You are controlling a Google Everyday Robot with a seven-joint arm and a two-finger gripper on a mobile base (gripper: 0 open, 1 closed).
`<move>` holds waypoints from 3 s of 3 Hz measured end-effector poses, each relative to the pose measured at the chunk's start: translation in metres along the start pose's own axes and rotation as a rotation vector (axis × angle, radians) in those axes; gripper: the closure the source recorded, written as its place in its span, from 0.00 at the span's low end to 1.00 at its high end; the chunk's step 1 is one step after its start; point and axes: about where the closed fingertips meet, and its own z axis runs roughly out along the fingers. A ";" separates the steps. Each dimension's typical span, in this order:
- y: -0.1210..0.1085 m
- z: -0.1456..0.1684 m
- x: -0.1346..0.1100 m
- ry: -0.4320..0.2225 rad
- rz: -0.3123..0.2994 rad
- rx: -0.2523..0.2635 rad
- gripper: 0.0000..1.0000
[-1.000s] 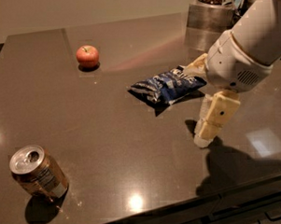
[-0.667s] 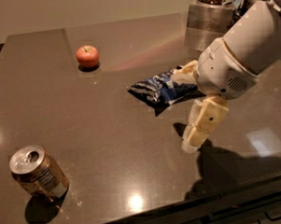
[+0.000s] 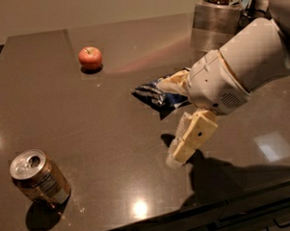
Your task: Move orange can near blue chip bag
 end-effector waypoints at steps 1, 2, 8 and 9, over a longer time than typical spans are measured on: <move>0.002 0.002 -0.005 -0.017 -0.010 -0.003 0.00; 0.007 0.006 -0.012 -0.035 -0.033 -0.023 0.00; 0.054 0.135 -0.104 -0.285 -0.176 -0.200 0.00; 0.057 0.149 -0.112 -0.300 -0.173 -0.215 0.00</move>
Offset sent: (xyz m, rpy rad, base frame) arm -0.0087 0.0200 0.0004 0.0553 0.0048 0.0783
